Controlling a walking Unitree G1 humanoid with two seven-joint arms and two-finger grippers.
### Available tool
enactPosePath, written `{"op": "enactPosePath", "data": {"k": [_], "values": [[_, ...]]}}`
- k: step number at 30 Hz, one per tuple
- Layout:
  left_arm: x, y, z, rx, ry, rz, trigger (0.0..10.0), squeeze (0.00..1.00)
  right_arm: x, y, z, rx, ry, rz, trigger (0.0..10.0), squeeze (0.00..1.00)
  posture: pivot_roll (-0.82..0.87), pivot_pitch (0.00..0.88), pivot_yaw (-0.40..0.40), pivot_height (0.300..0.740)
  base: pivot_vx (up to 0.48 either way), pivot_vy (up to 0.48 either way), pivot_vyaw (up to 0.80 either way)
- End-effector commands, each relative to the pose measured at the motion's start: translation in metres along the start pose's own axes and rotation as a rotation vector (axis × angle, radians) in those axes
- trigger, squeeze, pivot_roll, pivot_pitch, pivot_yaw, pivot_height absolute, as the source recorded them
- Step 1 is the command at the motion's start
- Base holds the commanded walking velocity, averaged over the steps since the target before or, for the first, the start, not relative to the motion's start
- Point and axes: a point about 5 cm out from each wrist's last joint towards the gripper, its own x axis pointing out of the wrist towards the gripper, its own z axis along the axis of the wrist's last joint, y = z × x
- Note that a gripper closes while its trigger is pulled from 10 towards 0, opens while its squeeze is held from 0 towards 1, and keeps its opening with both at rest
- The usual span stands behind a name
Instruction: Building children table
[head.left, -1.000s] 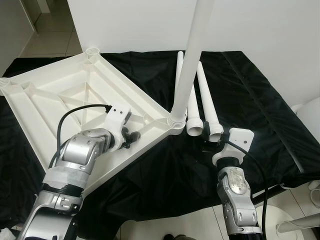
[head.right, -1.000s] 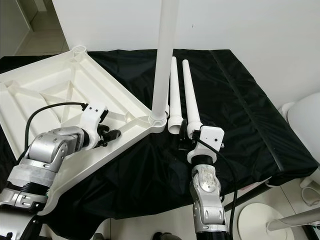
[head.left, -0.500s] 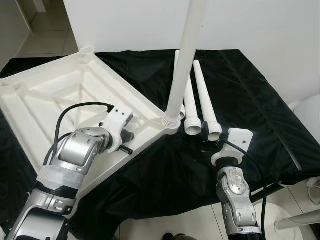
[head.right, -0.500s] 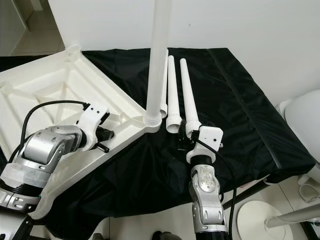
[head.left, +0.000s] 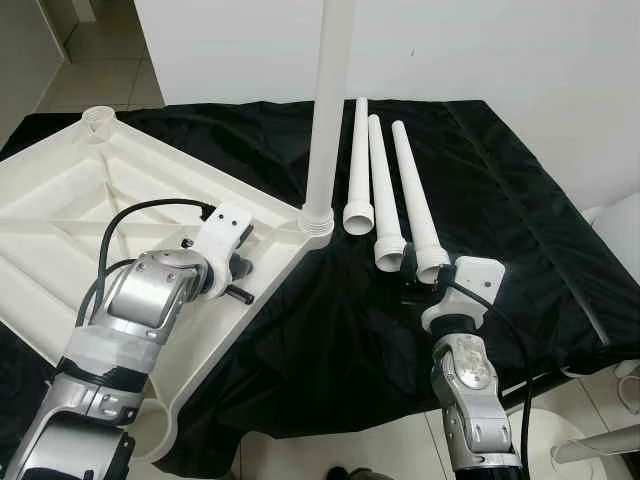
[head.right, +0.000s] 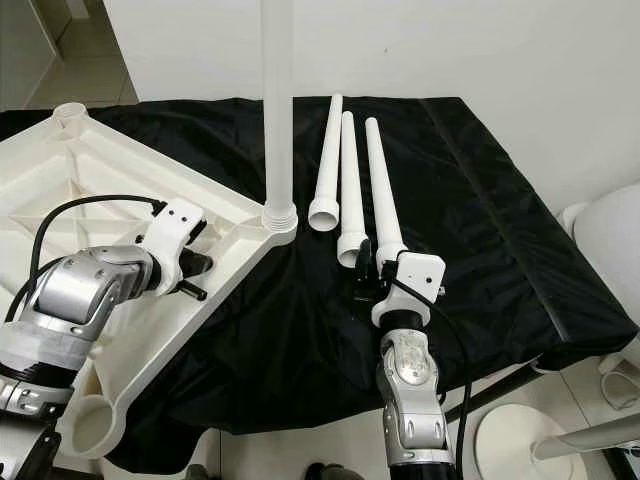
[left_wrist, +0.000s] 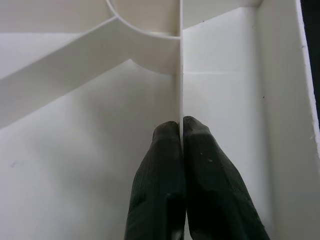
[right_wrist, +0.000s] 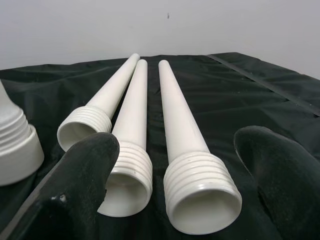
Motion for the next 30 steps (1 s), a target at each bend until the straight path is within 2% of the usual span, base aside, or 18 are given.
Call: {"op": "enactPosePath", "data": {"k": [1, 2, 3, 5, 6, 9, 10, 11, 14, 18, 21, 26, 29, 30], "values": [[-0.003, 0.005, 0.017, 0.061, -0.118, 0.107, 10.0, 0.0, 0.0, 0.0, -0.003, -0.006, 0.005, -0.003, 10.0, 0.0, 0.01, 0.09, 0.005, 0.74, 0.0, 0.0, 0.0], [-0.003, 0.005, 0.017, 0.061, -0.118, 0.107, 10.0, 0.0, 0.0, 0.0, -0.003, -0.006, 0.005, -0.003, 10.0, 0.0, 0.01, 0.09, 0.005, 0.74, 0.0, 0.0, 0.0], [-0.004, 0.003, 0.022, 0.051, -0.175, 0.095, 10.0, 0.57, 0.0, 0.0, -0.003, -0.008, 0.005, -0.004, 10.0, 0.0, 0.01, 0.094, 0.004, 0.74, 0.0, 0.0, 0.0], [-0.005, 0.002, 0.024, 0.039, -0.189, 0.084, 10.0, 0.57, 0.0, 0.0, -0.003, -0.008, 0.004, -0.005, 10.0, 0.0, 0.01, 0.094, 0.004, 0.74, 0.0, 0.0, 0.0], [-0.005, -0.003, 0.024, 0.052, -0.197, 0.049, 10.0, 1.0, 0.0, -0.001, -0.003, -0.009, 0.004, -0.006, 10.0, 0.0, 0.01, 0.094, 0.004, 0.74, 0.0, 0.0, 0.0], [-0.005, -0.006, 0.025, 0.056, -0.211, 0.037, 10.0, 1.0, 0.0, -0.001, -0.003, -0.009, 0.004, -0.008, 10.0, 0.0, 0.01, 0.094, 0.004, 0.74, 0.0, 0.0, 0.0], [-0.006, -0.011, 0.027, 0.071, -0.226, 0.003, 10.0, 0.69, 0.001, -0.002, -0.003, -0.01, 0.003, -0.011, 10.0, 0.0, 0.01, 0.101, 0.008, 0.74, 0.0, 0.0, 0.0], [-0.007, -0.013, 0.029, 0.079, -0.244, -0.014, 10.0, 0.0, 0.001, -0.002, -0.002, -0.011, 0.002, -0.014, 10.0, 0.0, 0.01, 0.101, 0.01, 0.74, 0.0, 0.0, 0.0], [-0.008, -0.013, 0.031, 0.071, -0.267, -0.027, 10.0, 0.0, 0.002, -0.003, -0.002, -0.011, -0.001, -0.018, 10.0, 0.0, 0.01, 0.101, 0.011, 0.74, 0.0, 0.0, 0.0], [-0.012, 0.0, 0.034, 0.102, -0.329, 0.023, 10.0, 0.0, 0.003, -0.003, -0.001, -0.012, -0.006, -0.021, 10.0, 0.0, 0.01, 0.101, 0.013, 0.74, 0.0, 0.0, 0.0], [-0.021, 0.015, 0.031, 0.219, -0.387, 0.066, 10.0, 0.0, 0.003, -0.004, -0.001, -0.012, -0.008, -0.025, 10.0, 0.0, 0.01, 0.101, 0.013, 0.74, 0.0, 0.0, 0.0], [-0.03, 0.025, 0.02, 0.257, -0.369, 0.02, 10.0, 0.0, 0.003, -0.005, -0.001, -0.014, -0.009, -0.027, 10.0, 0.0, 0.02, 0.104, 0.014, 0.74, 0.0, 0.0, 0.0], [-0.036, 0.033, 0.01, 0.266, -0.331, -0.023, 10.0, 0.0, 0.004, -0.005, -0.001, -0.015, -0.01, -0.029, 10.0, 0.0, 0.02, 0.103, 0.015, 0.74, 0.0, 0.0, 0.0], [-0.04, 0.036, 0.0, 0.275, -0.297, -0.067, 10.0, 0.0, 0.005, -0.006, -0.001, -0.017, -0.01, -0.029, 10.0, 0.0, 0.02, 0.103, 0.015, 0.74, 0.0, 0.0, 0.0]]}}
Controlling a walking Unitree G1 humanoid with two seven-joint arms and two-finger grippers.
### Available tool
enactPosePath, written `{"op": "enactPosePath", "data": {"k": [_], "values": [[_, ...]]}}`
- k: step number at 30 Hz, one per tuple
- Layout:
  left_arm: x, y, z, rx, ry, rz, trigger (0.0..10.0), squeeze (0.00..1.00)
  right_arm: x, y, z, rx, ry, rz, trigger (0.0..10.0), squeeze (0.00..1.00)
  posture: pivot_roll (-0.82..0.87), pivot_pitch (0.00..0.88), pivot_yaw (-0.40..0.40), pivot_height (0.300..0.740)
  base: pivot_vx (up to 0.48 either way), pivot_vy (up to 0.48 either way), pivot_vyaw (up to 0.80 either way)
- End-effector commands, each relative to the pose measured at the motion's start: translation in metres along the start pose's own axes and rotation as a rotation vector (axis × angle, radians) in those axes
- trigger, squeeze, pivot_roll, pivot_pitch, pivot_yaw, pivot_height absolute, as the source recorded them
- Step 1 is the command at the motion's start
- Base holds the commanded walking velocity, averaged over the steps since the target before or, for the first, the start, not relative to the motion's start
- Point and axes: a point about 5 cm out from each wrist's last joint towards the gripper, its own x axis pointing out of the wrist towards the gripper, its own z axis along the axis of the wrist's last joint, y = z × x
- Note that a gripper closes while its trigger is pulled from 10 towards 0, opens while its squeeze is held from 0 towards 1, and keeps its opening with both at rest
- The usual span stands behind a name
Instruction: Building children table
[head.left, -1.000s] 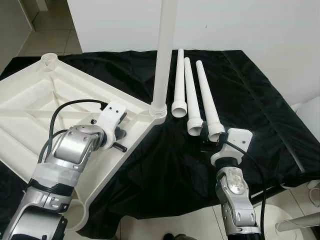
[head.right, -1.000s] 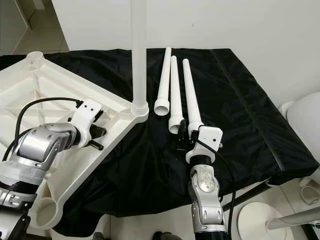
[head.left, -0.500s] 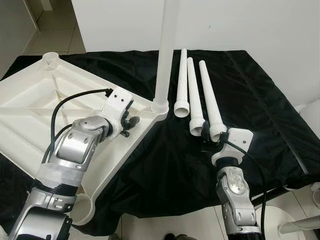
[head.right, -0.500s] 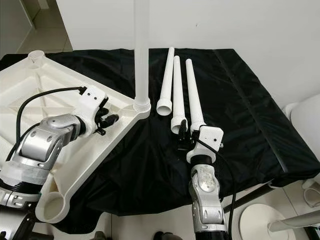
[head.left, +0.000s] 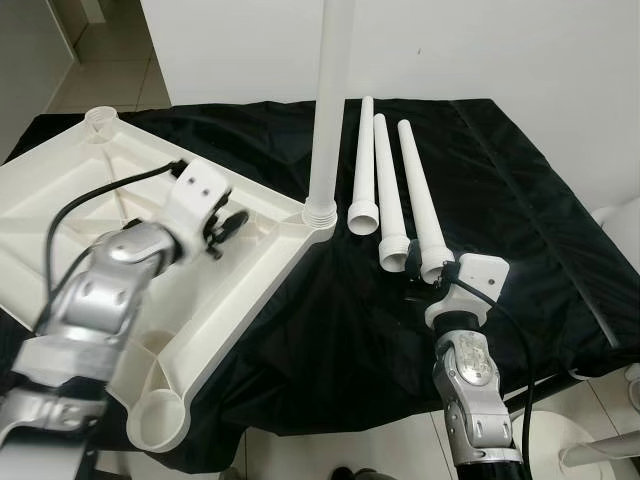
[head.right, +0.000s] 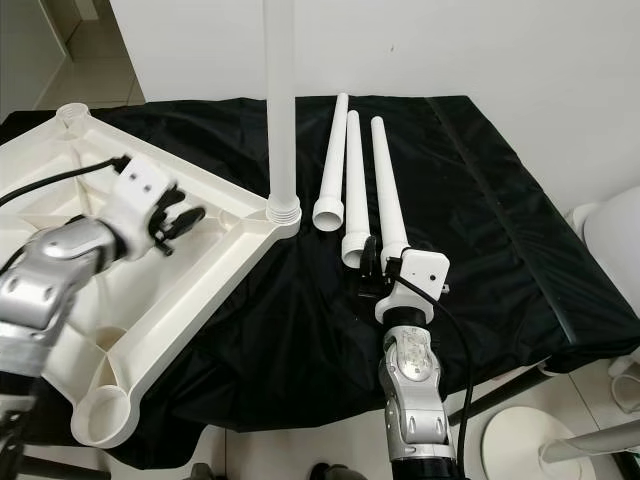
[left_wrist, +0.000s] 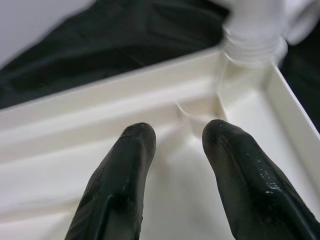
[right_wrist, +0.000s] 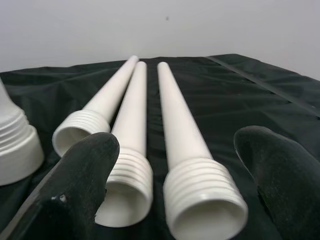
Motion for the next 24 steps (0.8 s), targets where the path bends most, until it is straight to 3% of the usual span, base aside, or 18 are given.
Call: {"op": "enactPosePath", "data": {"k": [1, 8, 13, 16, 24], "values": [[-0.008, -0.001, -0.011, -0.008, 0.028, -0.074, 10.0, 0.0, -0.001, -0.003, -0.003, -0.01, 0.008, -0.009, 10.0, 0.0, 0.02, 0.103, 0.015, 0.74, 0.0, 0.0, 0.0], [-0.026, 0.004, -0.035, -0.031, 0.144, -0.132, 10.0, 0.0, 0.0, -0.004, -0.003, -0.016, 0.006, -0.008, 10.0, 0.0, 0.02, 0.106, 0.013, 0.74, 0.0, 0.0, 0.0], [-0.043, 0.01, -0.046, 0.009, 0.188, -0.145, 10.0, 0.0, -0.001, -0.006, -0.004, -0.022, 0.009, -0.008, 10.0, 0.0, 0.02, 0.106, 0.011, 0.74, 0.0, 0.0, 0.0], [-0.058, 0.025, -0.05, 0.002, 0.229, -0.091, 10.0, 0.0, -0.002, -0.006, -0.005, -0.027, 0.011, -0.004, 10.0, 0.0, 0.02, 0.106, 0.01, 0.74, 0.0, 0.0, 0.0], [-0.08, 0.046, -0.055, 0.015, 0.282, -0.009, 10.0, 0.0, -0.003, -0.005, -0.005, -0.032, 0.013, 0.004, 10.0, 0.0, 0.02, 0.106, 0.006, 0.74, 0.0, 0.0, 0.0]]}}
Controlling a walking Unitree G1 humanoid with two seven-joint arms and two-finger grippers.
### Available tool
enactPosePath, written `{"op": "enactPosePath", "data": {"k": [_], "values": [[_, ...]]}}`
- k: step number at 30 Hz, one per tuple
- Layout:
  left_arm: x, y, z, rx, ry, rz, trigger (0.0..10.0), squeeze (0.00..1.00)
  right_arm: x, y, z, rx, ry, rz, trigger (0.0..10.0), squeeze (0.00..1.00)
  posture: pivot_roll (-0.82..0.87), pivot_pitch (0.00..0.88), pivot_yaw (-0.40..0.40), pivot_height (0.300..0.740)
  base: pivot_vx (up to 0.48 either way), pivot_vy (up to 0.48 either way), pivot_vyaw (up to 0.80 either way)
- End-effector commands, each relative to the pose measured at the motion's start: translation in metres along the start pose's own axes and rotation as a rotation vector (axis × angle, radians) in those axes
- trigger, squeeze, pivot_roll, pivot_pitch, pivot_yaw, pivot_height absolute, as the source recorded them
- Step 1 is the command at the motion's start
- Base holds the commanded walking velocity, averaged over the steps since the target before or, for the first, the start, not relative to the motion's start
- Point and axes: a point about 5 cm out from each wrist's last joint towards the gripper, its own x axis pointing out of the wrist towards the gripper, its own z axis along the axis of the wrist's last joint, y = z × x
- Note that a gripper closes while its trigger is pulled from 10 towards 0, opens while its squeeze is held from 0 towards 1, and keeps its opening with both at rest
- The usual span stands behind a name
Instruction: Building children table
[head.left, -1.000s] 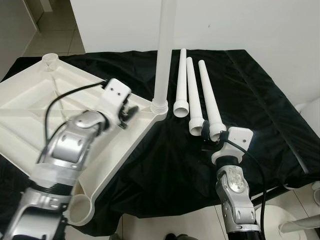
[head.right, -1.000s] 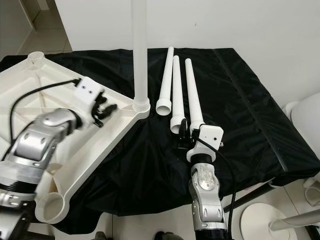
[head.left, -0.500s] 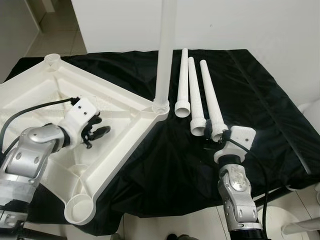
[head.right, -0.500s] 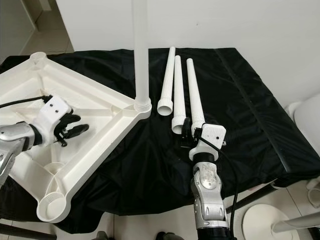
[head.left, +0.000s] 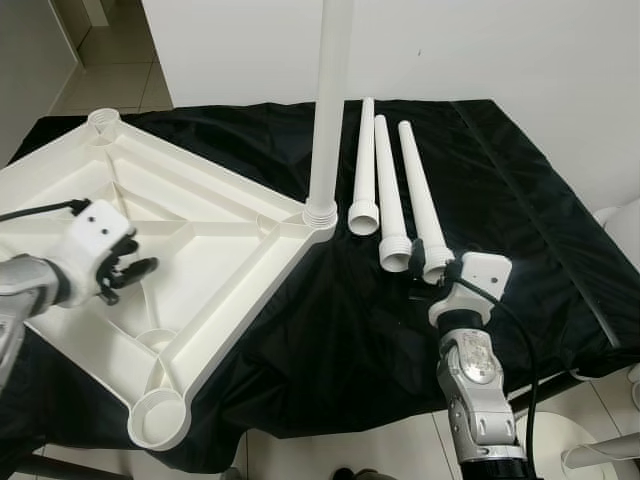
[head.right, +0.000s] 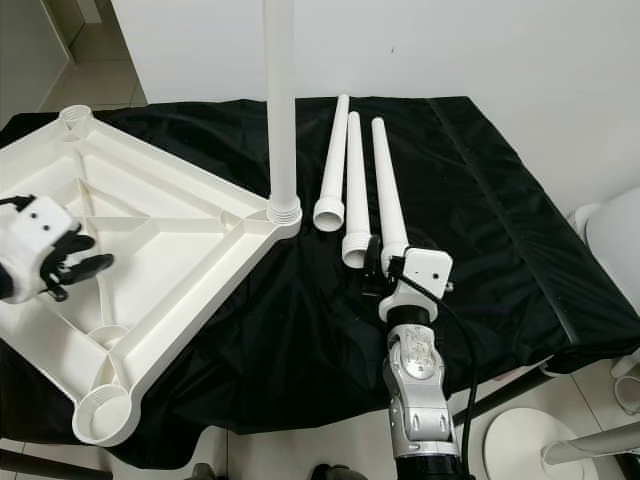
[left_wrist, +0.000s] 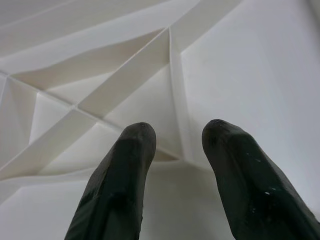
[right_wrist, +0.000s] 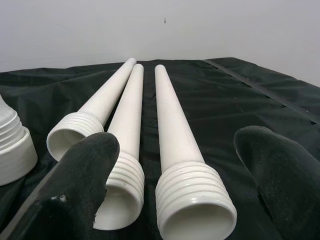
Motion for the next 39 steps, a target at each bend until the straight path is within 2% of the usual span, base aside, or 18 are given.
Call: {"op": "enactPosePath", "data": {"k": [1, 2, 4, 5, 6, 8, 9, 10, 12, 15, 19, 23, 26, 31, 33, 38, 39], "values": [[-0.013, 0.008, -0.006, 0.015, 0.031, -0.016, 10.0, 0.0, -0.004, -0.001, -0.006, -0.011, 0.017, 0.002, 10.0, 0.0, 0.02, 0.105, 0.007, 0.74, 0.0, 0.0, 0.0], [-0.019, 0.011, -0.013, 0.042, 0.087, 0.001, 10.0, 0.0, -0.005, -0.002, -0.006, -0.012, 0.018, 0.003, 10.0, 0.0, 0.03, 0.106, 0.005, 0.74, 0.0, 0.0, 0.0], [-0.019, 0.011, -0.013, 0.042, 0.087, 0.001, 10.0, 0.0, -0.005, -0.002, -0.006, -0.012, 0.018, 0.003, 10.0, 0.0, 0.03, 0.106, 0.005, 0.74, 0.0, 0.0, 0.0], [-0.022, 0.012, -0.018, 0.062, 0.127, 0.01, 10.0, 0.0, -0.005, -0.002, -0.006, -0.012, 0.019, 0.003, 10.0, 0.0, 0.03, 0.106, 0.005, 0.74, 0.0, 0.0, 0.0], [-0.026, 0.002, -0.027, 0.107, 0.193, -0.056, 10.0, 0.0, -0.005, -0.001, -0.007, -0.014, 0.022, 0.008, 10.0, 0.0, 0.03, 0.106, 0.005, 0.74, 0.0, 0.0, 0.0], [-0.025, -0.002, -0.027, 0.112, 0.198, -0.081, 10.0, 0.0, -0.005, -0.001, -0.007, -0.014, 0.023, 0.009, 10.0, 0.0, 0.03, 0.106, 0.005, 0.74, 0.0, 0.0, 0.0], [-0.024, -0.011, -0.025, 0.098, 0.184, -0.128, 10.0, 0.0, -0.005, 0.0, -0.007, -0.014, 0.024, 0.011, 10.0, 0.0, 0.03, 0.106, 0.004, 0.74, 0.0, 0.0, 0.0], [-0.024, -0.011, -0.025, 0.098, 0.184, -0.128, 10.0, 0.0, -0.005, 0.0, -0.007, -0.014, 0.024, 0.011, 10.0, 0.0, 0.03, 0.106, 0.004, 0.74, 0.0, 0.0, 0.0], [-0.021, -0.027, -0.02, 0.074, 0.152, -0.22, 10.0, 0.0, -0.005, 0.001, -0.008, -0.013, 0.025, 0.015, 10.0, 0.0, 0.03, 0.105, 0.0, 0.74, 0.0, 0.0, 0.0], [-0.02, -0.035, -0.018, 0.074, 0.142, -0.271, 10.0, 0.0, -0.005, 0.001, -0.008, -0.013, 0.026, 0.018, 10.0, 0.0, 0.03, 0.105, 0.0, 0.74, 0.0, 0.0, 0.0], [-0.005, -0.055, -0.004, 0.102, 0.066, -0.347, 10.0, 0.0, -0.006, 0.001, -0.008, -0.016, 0.026, 0.022, 10.0, 0.0, 0.03, 0.099, 0.003, 0.74, 0.0, 0.0, 0.0], [0.004, -0.061, 0.002, 0.109, 0.033, -0.359, 10.0, 0.0, -0.005, 0.001, -0.008, -0.018, 0.025, 0.021, 10.0, 0.0, 0.03, 0.097, 0.004, 0.74, 0.0, 0.0, 0.0], [0.023, -0.065, 0.012, 0.087, -0.01, -0.322, 10.0, 0.0, -0.006, 0.002, -0.008, -0.016, 0.025, 0.02, 10.0, 0.0, 0.02, 0.089, 0.014, 0.74, 0.0, 0.0, 0.0], [0.032, -0.066, 0.018, 0.084, -0.041, -0.284, 10.0, 0.0, -0.006, 0.003, -0.009, -0.016, 0.026, 0.018, 10.0, 0.0, 0.02, 0.086, 0.02, 0.74, 0.0, 0.0, 0.0], [0.042, -0.066, 0.022, 0.085, -0.064, -0.235, 10.0, 0.0, -0.007, 0.002, -0.009, -0.015, 0.027, 0.013, 10.0, 0.0, 0.01, 0.086, 0.024, 0.74, 0.0, 0.0, 0.0], [0.047, -0.061, 0.024, 0.109, -0.07, -0.19, 10.0, 0.0, -0.009, 0.001, -0.01, -0.015, 0.028, 0.007, 10.0, 0.0, 0.01, 0.086, 0.029, 0.74, 0.0, 0.0, 0.0], [0.046, -0.054, 0.025, 0.11, -0.083, -0.166, 10.0, 0.0, -0.009, 0.001, -0.01, -0.016, 0.029, 0.003, 10.0, 0.0, 0.01, 0.082, 0.032, 0.74, 0.0, 0.0, 0.0]]}}
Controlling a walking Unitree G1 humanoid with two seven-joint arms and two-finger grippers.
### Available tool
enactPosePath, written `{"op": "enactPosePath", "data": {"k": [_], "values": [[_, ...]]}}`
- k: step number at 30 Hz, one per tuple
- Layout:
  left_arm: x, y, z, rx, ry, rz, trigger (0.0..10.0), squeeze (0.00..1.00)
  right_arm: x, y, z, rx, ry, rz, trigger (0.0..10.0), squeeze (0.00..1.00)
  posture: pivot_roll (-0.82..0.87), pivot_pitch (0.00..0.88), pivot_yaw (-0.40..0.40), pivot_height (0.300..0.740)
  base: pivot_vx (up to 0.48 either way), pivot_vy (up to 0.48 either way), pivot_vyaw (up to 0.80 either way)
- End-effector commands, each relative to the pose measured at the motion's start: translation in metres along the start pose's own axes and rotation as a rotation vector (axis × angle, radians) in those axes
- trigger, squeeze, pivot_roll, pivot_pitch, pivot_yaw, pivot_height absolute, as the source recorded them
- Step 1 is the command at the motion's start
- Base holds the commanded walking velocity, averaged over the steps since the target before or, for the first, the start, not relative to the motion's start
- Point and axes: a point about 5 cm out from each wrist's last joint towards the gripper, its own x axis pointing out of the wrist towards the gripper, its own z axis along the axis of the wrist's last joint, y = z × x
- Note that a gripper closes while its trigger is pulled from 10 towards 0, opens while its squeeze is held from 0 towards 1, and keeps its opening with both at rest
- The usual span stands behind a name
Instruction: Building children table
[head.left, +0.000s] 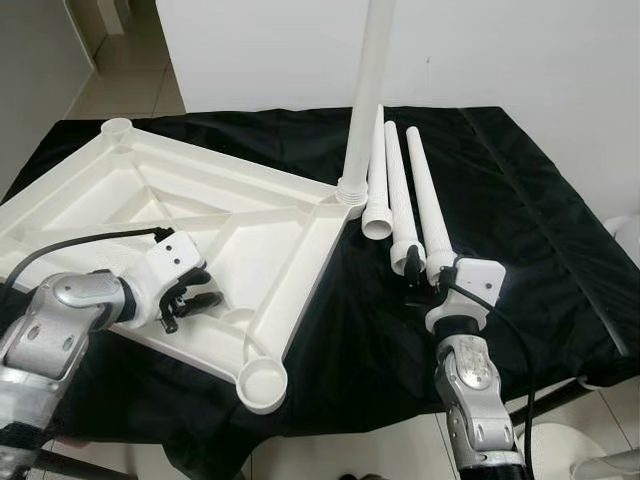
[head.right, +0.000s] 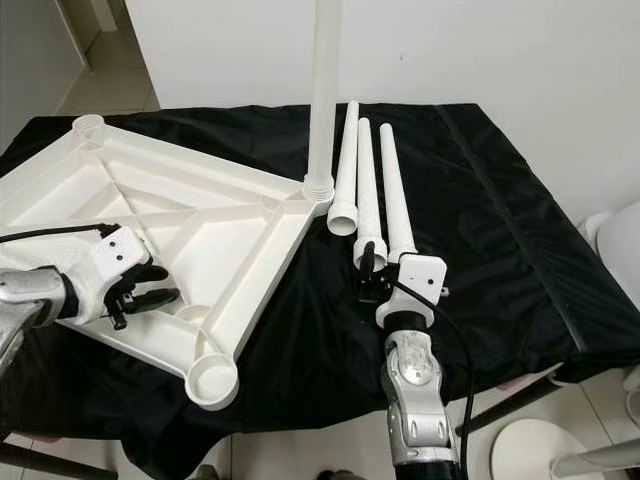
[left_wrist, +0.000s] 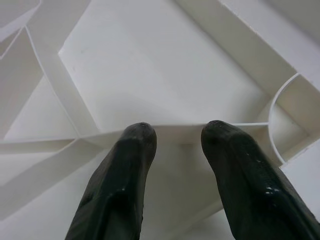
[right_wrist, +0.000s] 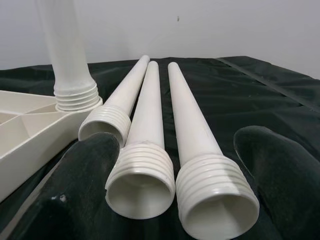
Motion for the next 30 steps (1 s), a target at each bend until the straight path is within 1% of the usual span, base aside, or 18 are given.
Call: {"op": "enactPosePath", "data": {"k": [1, 2, 3, 8, 9, 10, 11, 12, 14, 15, 16, 17, 19, 21, 24, 26, 28, 30], "values": [[-0.002, 0.016, -0.001, 0.006, -0.005, 0.17, 10.0, 0.0, -0.003, 0.0, -0.003, -0.004, 0.009, -0.009, 10.0, 0.0, 0.01, 0.082, 0.032, 0.74, 0.0, 0.0, 0.0], [-0.002, 0.016, -0.001, 0.006, -0.005, 0.17, 10.0, 0.0, -0.003, 0.0, -0.003, -0.004, 0.009, -0.009, 10.0, 0.0, 0.01, 0.082, 0.032, 0.74, 0.0, 0.0, 0.0], [-0.009, 0.023, 0.002, -0.028, -0.046, 0.161, 10.0, 1.0, -0.002, 0.0, -0.004, -0.004, 0.008, -0.009, 10.0, 0.0, 0.01, 0.078, 0.031, 0.74, 0.0, 0.0, 0.0], [-0.014, 0.023, 0.003, -0.052, -0.077, 0.115, 10.0, 1.0, -0.002, 0.0, -0.004, -0.004, 0.007, -0.007, 10.0, 0.0, 0.02, 0.077, 0.03, 0.74, 0.0, 0.0, 0.0], [-0.016, 0.018, 0.004, -0.071, -0.112, 0.057, 10.0, 1.0, -0.001, 0.0, -0.004, -0.004, 0.006, -0.006, 10.0, 0.0, 0.02, 0.075, 0.029, 0.74, 0.0, 0.0, 0.0], [-0.016, 0.018, 0.004, -0.071, -0.112, 0.057, 10.0, 1.0, -0.001, 0.0, -0.004, -0.004, 0.006, -0.006, 10.0, 0.0, 0.02, 0.075, 0.029, 0.74, 0.0, 0.0, 0.0], [-0.02, 0.012, 0.004, -0.09, -0.139, -0.019, 10.0, 1.0, -0.001, 0.0, -0.004, -0.004, 0.005, -0.005, 10.0, 0.0, 0.02, 0.074, 0.029, 0.74, 0.0, 0.0, 0.0], [-0.023, 0.005, 0.004, -0.086, -0.16, -0.089, 10.0, 1.0, -0.001, 0.0, -0.004, -0.004, 0.004, -0.004, 10.0, 0.0, 0.02, 0.074, 0.029, 0.74, 0.0, 0.0, 0.0], [-0.023, 0.005, 0.004, -0.086, -0.16, -0.089, 10.0, 1.0, -0.001, 0.0, -0.004, -0.004, 0.004, -0.004, 10.0, 0.0, 0.02, 0.074, 0.029, 0.74, 0.0, 0.0, 0.0], [-0.025, -0.001, 0.005, -0.095, -0.175, -0.151, 10.0, 1.0, -0.001, 0.001, -0.003, -0.003, 0.003, -0.002, 10.0, 0.0, 0.02, 0.073, 0.029, 0.74, 0.0, 0.0, 0.0], [-0.026, -0.004, 0.005, -0.1, -0.18, -0.185, 10.0, 1.0, -0.001, 0.001, -0.003, -0.002, 0.002, -0.001, 10.0, 0.0, 0.02, 0.073, 0.027, 0.74, 0.0, 0.0, 0.0], [-0.027, -0.008, 0.005, -0.085, -0.171, -0.226, 10.0, 0.0, 0.0, 0.002, -0.003, 0.002, 0.004, 0.01, 10.0, 0.0, 0.02, 0.072, 0.024, 0.74, 0.0, 0.0, 0.0], [-0.031, -0.015, 0.002, -0.077, -0.152, -0.298, 10.0, 0.0, -0.001, 0.008, -0.003, 0.015, 0.006, 0.057, 10.0, 0.0, 0.02, 0.071, 0.024, 0.74, 0.0, 0.0, 0.0], [-0.033, -0.017, 0.001, -0.071, -0.141, -0.321, 10.0, 0.0, -0.001, 0.01, -0.003, 0.013, 0.006, 0.076, 10.0, 0.0, 0.02, 0.07, 0.022, 0.74, 0.0, 0.0, 0.0], [-0.034, -0.016, -0.003, -0.058, -0.112, -0.321, 10.0, 0.0, -0.002, 0.012, -0.003, 0.022, 0.01, 0.097, 10.0, 0.0, 0.02, 0.071, 0.02, 0.74, 0.0, 0.0, 0.0], [-0.034, -0.015, -0.01, -0.043, -0.063, -0.312, 10.0, 0.0, -0.004, 0.018, -0.002, 0.061, 0.008, 0.155, 10.0, 0.0, 0.02, 0.07, 0.019, 0.74, 0.0, 0.0, 0.0], [-0.034, -0.015, -0.01, -0.043, -0.063, -0.312, 10.0, 0.0, -0.004, 0.018, -0.002, 0.061, 0.008, 0.155, 10.0, 0.0, 0.02, 0.07, 0.019, 0.74, 0.0, 0.0, 0.0], [-0.032, -0.02, -0.017, -0.024, -0.015, -0.329, 10.0, 0.0, -0.009, 0.026, -0.002, 0.075, 0.013, 0.226, 10.0, 0.0, 0.02, 0.07, 0.015, 0.74, 0.0, 0.0, 0.0]]}}
